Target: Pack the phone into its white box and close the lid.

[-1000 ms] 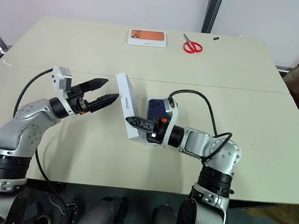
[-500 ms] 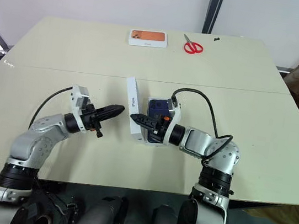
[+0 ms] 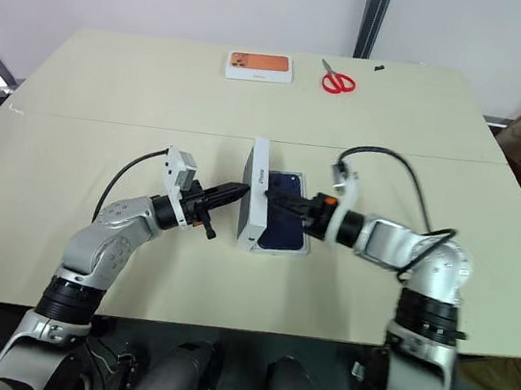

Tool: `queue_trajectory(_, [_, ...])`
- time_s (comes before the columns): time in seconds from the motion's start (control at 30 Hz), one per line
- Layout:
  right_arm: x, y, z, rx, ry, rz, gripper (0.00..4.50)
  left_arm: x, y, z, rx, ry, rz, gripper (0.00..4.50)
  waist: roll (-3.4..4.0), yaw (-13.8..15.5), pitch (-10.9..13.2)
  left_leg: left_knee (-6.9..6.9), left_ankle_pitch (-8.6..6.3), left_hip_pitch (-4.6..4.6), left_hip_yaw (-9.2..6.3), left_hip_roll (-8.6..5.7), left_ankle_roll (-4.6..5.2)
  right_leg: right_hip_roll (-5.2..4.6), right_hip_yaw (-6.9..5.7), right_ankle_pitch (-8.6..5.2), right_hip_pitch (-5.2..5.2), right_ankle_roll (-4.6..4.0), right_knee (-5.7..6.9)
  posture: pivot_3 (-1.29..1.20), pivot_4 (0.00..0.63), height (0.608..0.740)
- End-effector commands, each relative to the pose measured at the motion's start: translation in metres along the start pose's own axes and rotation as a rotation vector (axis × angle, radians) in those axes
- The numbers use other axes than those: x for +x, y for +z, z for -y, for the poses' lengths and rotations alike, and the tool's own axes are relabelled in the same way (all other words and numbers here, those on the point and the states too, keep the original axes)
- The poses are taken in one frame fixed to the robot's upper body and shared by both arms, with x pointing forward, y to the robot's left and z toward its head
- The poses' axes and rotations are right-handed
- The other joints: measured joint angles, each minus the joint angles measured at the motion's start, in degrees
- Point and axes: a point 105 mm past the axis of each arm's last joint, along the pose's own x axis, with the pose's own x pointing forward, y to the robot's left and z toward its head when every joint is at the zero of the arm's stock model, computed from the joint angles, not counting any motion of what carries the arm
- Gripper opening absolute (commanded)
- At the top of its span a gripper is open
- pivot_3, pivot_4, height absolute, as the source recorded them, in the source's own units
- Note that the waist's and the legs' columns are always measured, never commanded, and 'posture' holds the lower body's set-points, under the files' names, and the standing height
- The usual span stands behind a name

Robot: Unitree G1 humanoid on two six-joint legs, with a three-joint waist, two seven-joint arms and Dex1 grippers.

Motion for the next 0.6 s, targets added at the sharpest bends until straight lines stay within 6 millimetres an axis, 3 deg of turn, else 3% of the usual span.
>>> queue_trajectory(0.03, [-0.014,0.015,-0.005,-0.253,-0.063,0.030,2.71,0.008,0.005,0.006,0.019,-0.031,0.014,0.00,-0.01,-0.11,0.00,0.00,-0.01,0.02,0.01,0.01,0.02,0.00,0.00,0.00,0.03,0.00,-0.03,0.00,0.150,0.734])
queue_trajectory(0.2, [-0.011,0.015,0.033,-0.443,-0.268,0.047,2.71,0.017,0.000,0.012,0.010,-0.066,-0.008,0.00,-0.03,-0.50,-0.01,-0.02,-0.02,0.05,0.06,0.10,0.03,0.09,0.03,-0.01,0.02,0.01,-0.02,0.00,0.150,0.734])
queue_trajectory(0.27, [-0.007,0.015,0.037,-0.455,-0.273,0.069,2.71,0.024,-0.002,0.018,0.020,-0.098,-0.020,0.00,-0.05,-0.23,0.00,0.01,-0.02,0.03,0.06,0.09,0.03,0.08,0.03,-0.01,0.01,0.01,0.00,0.00,0.150,0.734])
queue_trajectory(0.37, [-0.002,0.013,0.040,-0.635,-0.320,0.023,2.71,0.028,-0.001,0.018,0.041,-0.101,-0.026,0.00,-0.07,0.04,0.01,0.07,-0.02,0.02,0.07,0.04,0.03,0.03,0.03,0.00,0.04,0.02,-0.02,0.00,0.150,0.734])
queue_trajectory(0.6, [-0.007,0.033,0.061,-0.717,-0.453,0.091,2.71,0.000,-0.020,-0.018,0.025,0.055,-0.192,0.00,-0.07,-0.18,0.02,0.01,-0.01,0.04,0.05,0.05,0.00,0.06,0.05,-0.01,-0.01,0.01,-0.02,0.00,0.150,0.734])
